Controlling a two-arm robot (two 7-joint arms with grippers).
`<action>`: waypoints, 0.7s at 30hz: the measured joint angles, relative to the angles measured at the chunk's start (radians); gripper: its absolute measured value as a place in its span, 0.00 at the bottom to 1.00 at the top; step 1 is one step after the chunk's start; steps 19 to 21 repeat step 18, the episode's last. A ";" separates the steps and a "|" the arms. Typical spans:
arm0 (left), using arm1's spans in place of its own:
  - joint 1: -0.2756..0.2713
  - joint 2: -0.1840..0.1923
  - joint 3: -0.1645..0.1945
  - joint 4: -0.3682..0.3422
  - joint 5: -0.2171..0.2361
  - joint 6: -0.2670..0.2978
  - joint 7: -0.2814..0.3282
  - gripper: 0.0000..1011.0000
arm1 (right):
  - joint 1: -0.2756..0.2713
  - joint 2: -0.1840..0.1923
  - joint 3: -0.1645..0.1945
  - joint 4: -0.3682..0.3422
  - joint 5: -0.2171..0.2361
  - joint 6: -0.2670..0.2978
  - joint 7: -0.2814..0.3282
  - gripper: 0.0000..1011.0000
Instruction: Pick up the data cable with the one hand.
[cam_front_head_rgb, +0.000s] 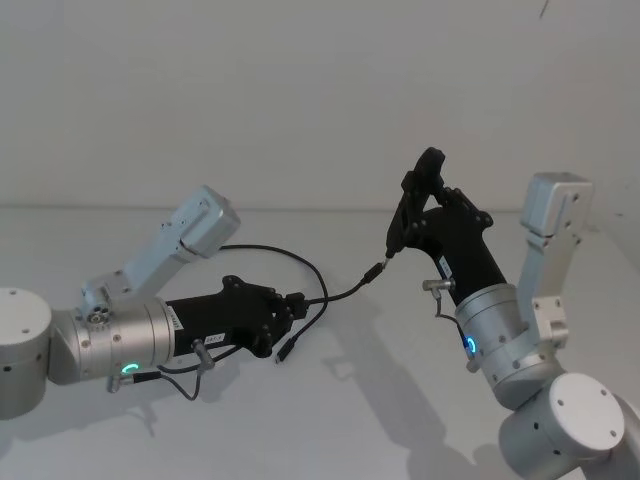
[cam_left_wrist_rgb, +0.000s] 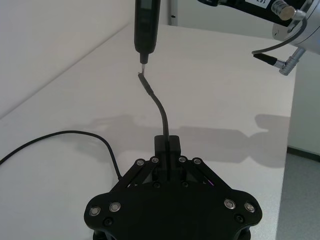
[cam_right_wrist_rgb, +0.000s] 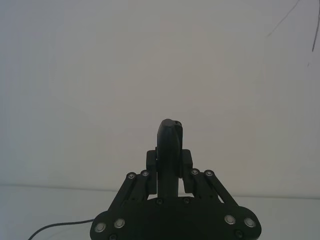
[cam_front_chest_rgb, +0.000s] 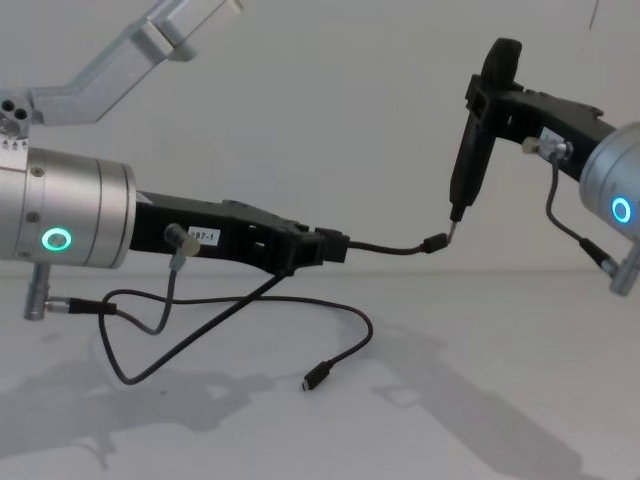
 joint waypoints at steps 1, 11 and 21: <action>0.000 0.000 0.000 0.000 0.000 0.000 0.000 0.03 | 0.001 -0.001 0.001 0.003 -0.001 -0.001 0.001 0.28; 0.000 0.000 0.000 0.000 0.000 0.000 0.000 0.03 | 0.009 -0.007 0.007 0.021 -0.008 -0.004 0.012 0.28; 0.000 0.000 0.000 0.000 0.000 0.000 0.000 0.03 | 0.011 -0.011 0.010 0.026 -0.010 0.000 0.016 0.28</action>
